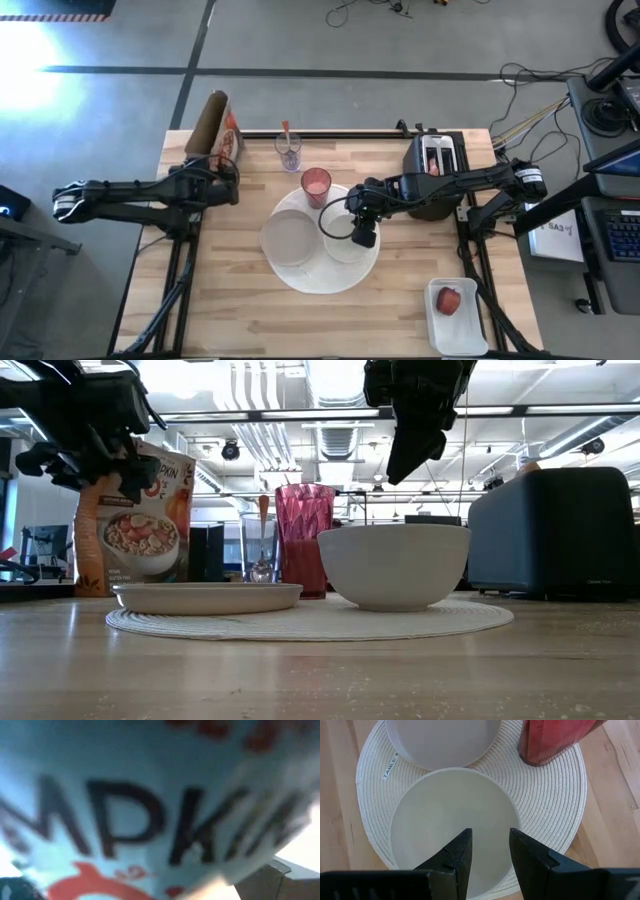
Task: Arrange a breakfast setting
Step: Pour the white cereal from the orange cereal box into the white bowl
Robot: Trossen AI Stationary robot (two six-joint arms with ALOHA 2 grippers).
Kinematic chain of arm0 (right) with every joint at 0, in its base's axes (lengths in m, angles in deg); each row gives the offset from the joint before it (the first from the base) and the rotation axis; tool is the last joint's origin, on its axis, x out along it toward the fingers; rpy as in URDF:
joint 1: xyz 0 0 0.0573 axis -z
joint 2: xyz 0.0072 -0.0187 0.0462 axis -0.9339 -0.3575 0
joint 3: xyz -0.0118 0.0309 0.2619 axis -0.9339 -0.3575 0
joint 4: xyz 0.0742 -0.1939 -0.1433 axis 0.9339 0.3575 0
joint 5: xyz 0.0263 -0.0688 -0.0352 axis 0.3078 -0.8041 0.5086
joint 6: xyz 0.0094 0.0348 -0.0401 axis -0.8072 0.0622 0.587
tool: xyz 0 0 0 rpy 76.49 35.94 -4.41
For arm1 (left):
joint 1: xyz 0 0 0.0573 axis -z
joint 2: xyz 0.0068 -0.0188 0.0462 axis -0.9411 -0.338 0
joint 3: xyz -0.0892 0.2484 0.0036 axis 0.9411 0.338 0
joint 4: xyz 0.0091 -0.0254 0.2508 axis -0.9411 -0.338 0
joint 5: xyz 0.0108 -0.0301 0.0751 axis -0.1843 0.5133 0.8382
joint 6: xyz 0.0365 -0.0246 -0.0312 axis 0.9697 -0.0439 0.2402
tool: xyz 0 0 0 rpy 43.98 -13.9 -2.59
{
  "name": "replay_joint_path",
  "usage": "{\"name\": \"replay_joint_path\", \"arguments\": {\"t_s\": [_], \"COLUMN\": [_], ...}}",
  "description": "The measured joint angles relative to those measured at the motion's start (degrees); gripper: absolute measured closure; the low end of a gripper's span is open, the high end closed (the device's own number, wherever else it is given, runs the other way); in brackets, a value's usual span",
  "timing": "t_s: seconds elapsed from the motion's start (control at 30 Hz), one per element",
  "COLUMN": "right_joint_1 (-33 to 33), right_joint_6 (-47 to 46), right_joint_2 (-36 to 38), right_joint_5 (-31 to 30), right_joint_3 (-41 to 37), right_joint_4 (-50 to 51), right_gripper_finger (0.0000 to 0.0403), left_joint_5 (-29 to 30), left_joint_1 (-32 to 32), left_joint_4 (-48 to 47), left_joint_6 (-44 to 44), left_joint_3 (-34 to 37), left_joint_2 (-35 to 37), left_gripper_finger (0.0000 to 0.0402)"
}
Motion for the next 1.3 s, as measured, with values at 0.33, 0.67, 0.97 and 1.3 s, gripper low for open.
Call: {"name": "replay_joint_path", "arguments": {"t_s": [0.33,0.67,0.97,1.3], "right_joint_1": [0.0,0.0,0.0,0.0], "right_joint_6": [0.0,0.0,0.0,0.0], "right_joint_2": [0.0,0.0,0.0,0.0], "right_joint_5": [0.0,0.0,0.0,0.0], "right_joint_3": [0.0,0.0,0.0,0.0], "right_joint_4": [0.0,0.0,-0.2,-0.6], "right_gripper_finger": [0.0282,0.0282,0.0282,0.0282], "left_joint_5": [-2.7,-4.6,-10.6,-29.2], "left_joint_1": [0.0,0.0,0.6,3.8], "left_joint_4": [-0.3,-1.2,-6.8,-18.5], "left_joint_6": [7.2,14.5,26.6,34.5], "left_joint_3": [-3.5,-7.9,-19.4,-34.9], "left_joint_2": [0.0,0.1,0.4,0.5], "left_gripper_finger": [0.0245,0.0391,0.0401,0.0401]}}
